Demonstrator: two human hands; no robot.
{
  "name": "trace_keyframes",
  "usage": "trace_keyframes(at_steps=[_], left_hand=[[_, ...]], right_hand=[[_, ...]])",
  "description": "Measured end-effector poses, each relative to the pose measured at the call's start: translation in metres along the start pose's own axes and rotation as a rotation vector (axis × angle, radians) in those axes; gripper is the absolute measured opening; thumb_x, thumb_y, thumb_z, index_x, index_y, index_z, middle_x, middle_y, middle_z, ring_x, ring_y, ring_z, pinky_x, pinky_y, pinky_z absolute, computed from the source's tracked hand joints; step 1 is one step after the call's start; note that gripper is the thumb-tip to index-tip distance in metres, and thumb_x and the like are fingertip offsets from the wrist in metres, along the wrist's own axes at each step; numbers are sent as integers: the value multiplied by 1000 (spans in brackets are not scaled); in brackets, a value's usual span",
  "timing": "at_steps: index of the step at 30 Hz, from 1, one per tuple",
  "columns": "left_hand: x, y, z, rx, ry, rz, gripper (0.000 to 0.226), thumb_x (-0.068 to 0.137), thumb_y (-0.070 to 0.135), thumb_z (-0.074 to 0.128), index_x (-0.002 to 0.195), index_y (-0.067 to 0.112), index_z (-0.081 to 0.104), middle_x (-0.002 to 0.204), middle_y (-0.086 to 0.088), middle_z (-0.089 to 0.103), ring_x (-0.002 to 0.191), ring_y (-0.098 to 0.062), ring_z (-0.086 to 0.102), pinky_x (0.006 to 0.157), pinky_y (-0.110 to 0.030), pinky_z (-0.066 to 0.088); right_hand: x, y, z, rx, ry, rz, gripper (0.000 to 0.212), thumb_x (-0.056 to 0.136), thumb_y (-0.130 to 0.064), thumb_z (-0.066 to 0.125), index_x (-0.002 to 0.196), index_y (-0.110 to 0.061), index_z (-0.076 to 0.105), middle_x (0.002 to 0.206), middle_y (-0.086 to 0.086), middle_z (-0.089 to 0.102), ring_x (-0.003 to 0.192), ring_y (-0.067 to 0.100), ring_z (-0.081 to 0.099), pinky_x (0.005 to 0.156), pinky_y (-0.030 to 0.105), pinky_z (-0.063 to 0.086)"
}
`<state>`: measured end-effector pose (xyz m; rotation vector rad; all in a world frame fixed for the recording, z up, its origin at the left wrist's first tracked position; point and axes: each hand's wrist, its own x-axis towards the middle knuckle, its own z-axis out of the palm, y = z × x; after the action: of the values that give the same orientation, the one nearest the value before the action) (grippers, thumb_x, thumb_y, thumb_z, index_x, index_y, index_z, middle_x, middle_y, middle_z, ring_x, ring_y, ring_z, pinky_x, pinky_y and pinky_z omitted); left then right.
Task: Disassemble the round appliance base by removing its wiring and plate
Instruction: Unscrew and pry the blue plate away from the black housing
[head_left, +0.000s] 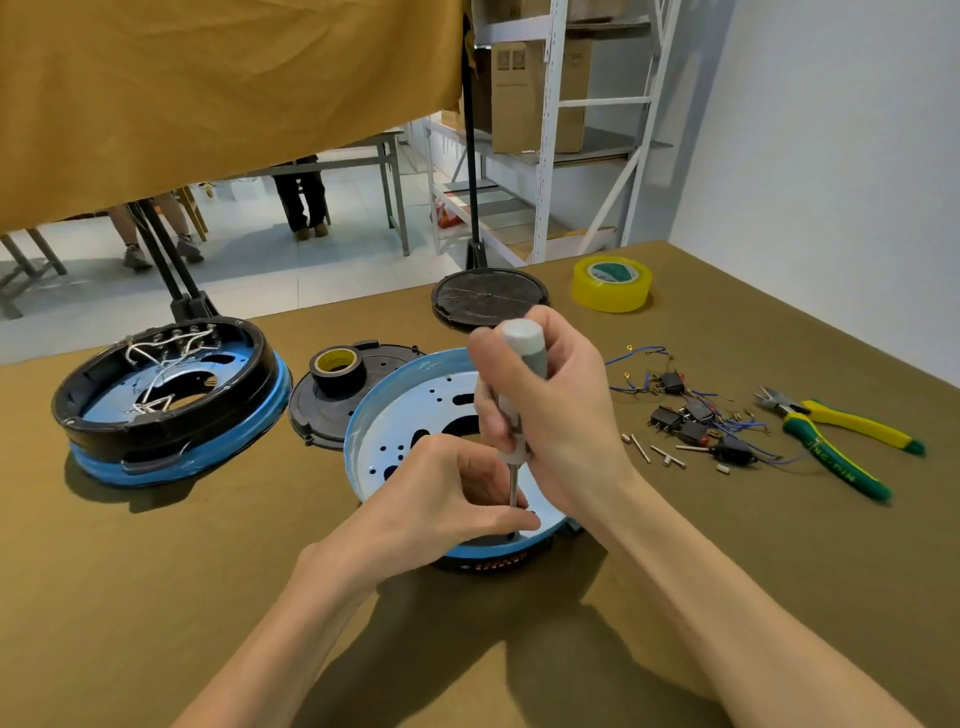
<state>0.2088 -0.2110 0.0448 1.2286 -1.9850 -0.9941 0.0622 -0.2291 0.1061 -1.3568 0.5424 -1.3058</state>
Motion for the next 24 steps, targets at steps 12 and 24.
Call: trace_keyframes(at_steps=[12,24], left_hand=[[1,-6,-5,-32,75,-32,18,75,39,90,79,26,78,78,8,78,78,-13,75,75,-30,61],[-3,-2,-9,-55,-38,-29,13,85,27,84,97,22,82,91,12,79,92,-6,75,87,-20,57]], right_hand=[[1,13,-2,67,-135,89,50,85,-52,75,102,-8,56,81,11,62,54,17,55,52,27,47],[0,9,5,53,-84,94,50,89,-48,65,112,-5,55,78,3,63,50,15,50,58,33,45]])
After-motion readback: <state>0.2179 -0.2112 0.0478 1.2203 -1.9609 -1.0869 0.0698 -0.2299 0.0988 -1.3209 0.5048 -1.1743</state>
